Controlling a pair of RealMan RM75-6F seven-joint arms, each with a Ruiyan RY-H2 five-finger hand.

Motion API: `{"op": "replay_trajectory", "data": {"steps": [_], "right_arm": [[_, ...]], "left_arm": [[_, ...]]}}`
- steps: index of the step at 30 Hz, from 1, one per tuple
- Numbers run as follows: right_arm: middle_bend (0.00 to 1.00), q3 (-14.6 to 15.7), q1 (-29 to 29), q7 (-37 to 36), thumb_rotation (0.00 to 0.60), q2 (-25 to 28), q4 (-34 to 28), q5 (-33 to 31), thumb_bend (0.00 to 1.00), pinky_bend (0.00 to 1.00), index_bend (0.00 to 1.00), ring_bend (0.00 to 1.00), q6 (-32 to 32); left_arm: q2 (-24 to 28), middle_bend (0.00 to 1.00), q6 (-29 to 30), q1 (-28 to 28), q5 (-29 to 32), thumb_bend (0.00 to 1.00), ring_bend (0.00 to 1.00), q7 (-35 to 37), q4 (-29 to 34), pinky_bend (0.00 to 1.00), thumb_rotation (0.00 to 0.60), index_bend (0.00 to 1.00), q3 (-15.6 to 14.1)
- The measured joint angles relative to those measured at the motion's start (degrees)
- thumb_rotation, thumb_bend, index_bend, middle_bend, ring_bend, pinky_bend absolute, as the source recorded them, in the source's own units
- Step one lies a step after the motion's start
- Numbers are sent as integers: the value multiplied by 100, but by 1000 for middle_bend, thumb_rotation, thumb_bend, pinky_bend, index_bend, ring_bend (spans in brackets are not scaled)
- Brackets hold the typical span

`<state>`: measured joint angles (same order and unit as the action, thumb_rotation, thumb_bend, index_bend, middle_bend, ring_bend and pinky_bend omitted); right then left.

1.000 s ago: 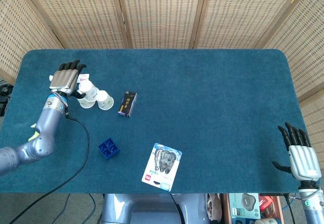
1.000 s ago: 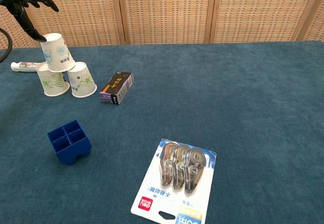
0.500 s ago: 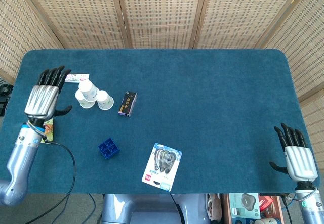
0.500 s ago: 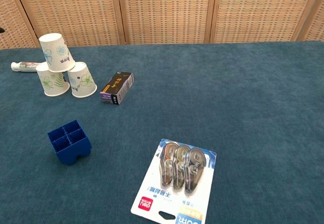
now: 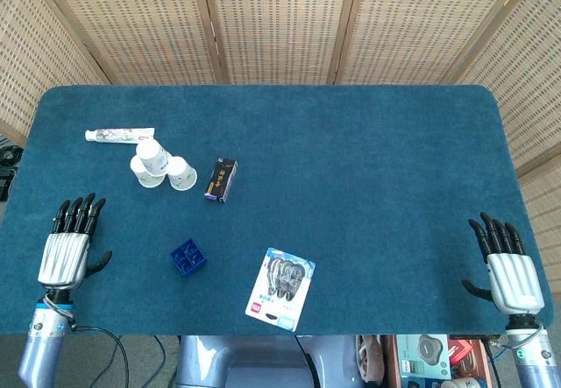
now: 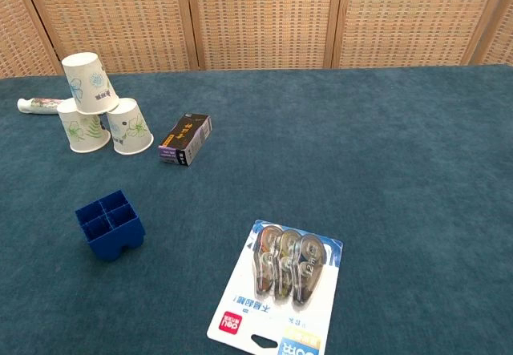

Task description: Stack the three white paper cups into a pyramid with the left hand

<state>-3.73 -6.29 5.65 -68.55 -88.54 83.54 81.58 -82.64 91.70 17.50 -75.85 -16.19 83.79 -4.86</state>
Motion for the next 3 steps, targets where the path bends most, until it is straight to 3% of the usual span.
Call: {"op": "replay_trajectory", "data": {"steps": [3], "right_arm": [[0, 3, -2, -15, 600, 4, 4, 0, 91, 0, 0, 0, -11]], "left_arm": [[-57, 0, -5, -115, -93, 255, 0, -7, -31, 0, 600, 0, 29]]}}
